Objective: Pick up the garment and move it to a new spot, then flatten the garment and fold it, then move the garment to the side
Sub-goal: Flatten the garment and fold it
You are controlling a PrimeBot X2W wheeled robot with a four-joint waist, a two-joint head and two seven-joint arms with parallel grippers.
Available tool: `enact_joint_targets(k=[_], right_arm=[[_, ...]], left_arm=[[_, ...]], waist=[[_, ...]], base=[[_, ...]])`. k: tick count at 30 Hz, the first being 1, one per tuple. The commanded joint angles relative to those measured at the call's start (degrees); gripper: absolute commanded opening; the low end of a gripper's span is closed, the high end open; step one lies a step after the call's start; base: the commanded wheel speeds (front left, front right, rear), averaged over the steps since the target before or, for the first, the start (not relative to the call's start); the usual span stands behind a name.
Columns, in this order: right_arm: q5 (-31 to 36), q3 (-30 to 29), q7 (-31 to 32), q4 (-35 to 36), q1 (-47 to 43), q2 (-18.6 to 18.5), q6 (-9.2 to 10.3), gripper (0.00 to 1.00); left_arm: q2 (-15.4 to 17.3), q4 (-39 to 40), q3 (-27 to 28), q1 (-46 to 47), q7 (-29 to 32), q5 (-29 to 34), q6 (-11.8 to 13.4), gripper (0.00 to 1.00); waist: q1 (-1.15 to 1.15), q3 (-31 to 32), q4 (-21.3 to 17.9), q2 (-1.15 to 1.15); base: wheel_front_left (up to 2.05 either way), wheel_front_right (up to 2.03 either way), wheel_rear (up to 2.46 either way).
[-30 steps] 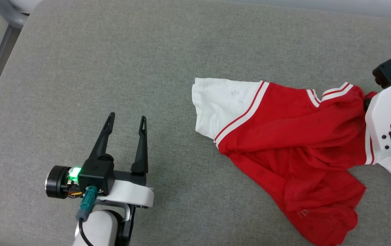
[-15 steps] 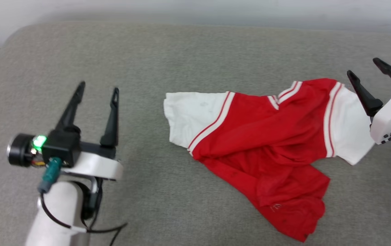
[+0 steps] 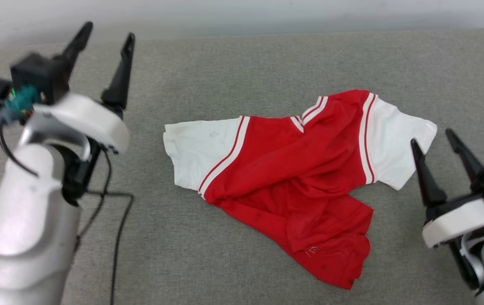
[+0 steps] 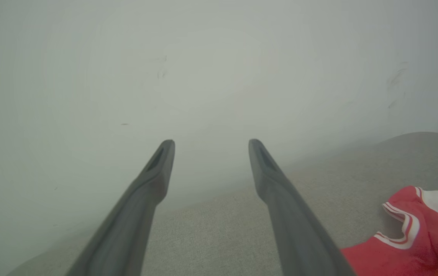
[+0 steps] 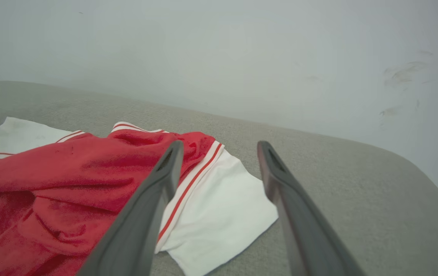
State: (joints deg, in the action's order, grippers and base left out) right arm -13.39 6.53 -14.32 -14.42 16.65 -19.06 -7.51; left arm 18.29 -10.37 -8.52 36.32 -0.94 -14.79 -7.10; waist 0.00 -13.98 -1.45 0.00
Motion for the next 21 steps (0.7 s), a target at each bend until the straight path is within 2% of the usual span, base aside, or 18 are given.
enact_joint_targets(k=[1, 12, 17, 21], right_arm=[[0.7, -0.5, 0.26, 1.2, -1.4, 0.99, 0.05, 1.0], [4.31, -3.66, 4.55, 12.03, -8.17, 5.2, 0.05, 1.0], [4.72, -3.33, 5.11, 14.47, -8.12, 5.97, 0.05, 1.0], [4.9, -2.92, 5.59, 15.54, -6.99, 5.93, 0.05, 1.0]], left_arm=[[0.63, -0.51, -0.51, 1.06, 1.6, -1.18, -0.18, 1.0], [11.15, -6.68, -16.91, 12.04, 30.77, -20.3, -0.3, 1.0], [13.24, -10.74, -22.77, 15.45, 38.42, -25.37, -0.31, 1.0], [14.32, -13.47, -27.76, 18.22, 42.25, -27.02, -0.31, 1.0]], waist=[[0.0, -0.25, -0.57, 0.0], [0.0, -2.02, -3.23, 0.0], [0.0, -3.75, -4.35, 0.0], [0.0, -5.46, -5.23, 0.0]], base=[[0.0, 0.0, 0.0], [0.0, 0.0, 0.0], [0.0, 0.0, 0.0], [0.0, 0.0, 0.0]])
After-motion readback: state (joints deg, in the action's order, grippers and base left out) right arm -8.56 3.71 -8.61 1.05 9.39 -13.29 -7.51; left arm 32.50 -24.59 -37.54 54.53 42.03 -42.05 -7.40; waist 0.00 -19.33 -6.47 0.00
